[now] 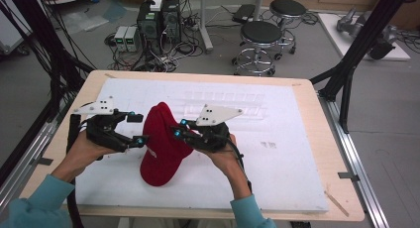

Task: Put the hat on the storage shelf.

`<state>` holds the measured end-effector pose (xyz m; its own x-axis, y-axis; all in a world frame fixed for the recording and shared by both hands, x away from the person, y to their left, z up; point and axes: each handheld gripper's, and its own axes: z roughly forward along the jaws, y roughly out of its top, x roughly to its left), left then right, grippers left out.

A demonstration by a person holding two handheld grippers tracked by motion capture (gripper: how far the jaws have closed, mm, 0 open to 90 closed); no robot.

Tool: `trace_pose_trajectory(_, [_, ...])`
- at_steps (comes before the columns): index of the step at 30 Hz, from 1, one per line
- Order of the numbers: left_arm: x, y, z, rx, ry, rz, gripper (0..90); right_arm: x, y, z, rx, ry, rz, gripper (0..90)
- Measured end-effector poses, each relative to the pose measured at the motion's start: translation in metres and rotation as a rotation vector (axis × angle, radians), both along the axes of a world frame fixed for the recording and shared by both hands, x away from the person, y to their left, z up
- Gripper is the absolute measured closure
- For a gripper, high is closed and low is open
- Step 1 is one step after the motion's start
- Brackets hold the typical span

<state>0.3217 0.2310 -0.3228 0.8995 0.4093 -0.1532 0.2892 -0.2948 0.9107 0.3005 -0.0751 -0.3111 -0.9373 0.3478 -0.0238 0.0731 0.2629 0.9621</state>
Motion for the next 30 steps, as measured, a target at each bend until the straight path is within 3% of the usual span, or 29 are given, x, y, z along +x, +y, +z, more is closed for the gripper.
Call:
trace_pose_trajectory(7, [0.009, -0.003, -0.003, 0.028, 0.016, -0.008, 15.7, 0.000, 0.004, 0.001, -0.003, -0.016, 0.036, 84.0])
trace_pose_trajectory(13, [0.011, -0.003, 0.004, -0.024, 0.015, -0.045, 14.4, 0.000, 0.006, 0.003, -0.015, -0.026, 0.046, 84.0])
trace_pose_trajectory(24, [0.016, -0.017, 0.005, 0.040, 0.036, -0.082, 13.4, 0.000, 0.010, 0.003, -0.026, -0.037, 0.056, 84.1])
trace_pose_trajectory(26, [0.016, -0.018, 0.003, 0.065, 0.033, -0.098, 17.1, 0.001, 0.010, 0.004, -0.024, -0.042, 0.054, 84.1])
trace_pose_trajectory(30, [0.015, -0.020, 0.003, 0.070, 0.039, -0.113, 26.7, 0.000, 0.012, 0.004, -0.024, -0.045, 0.062, 84.1])
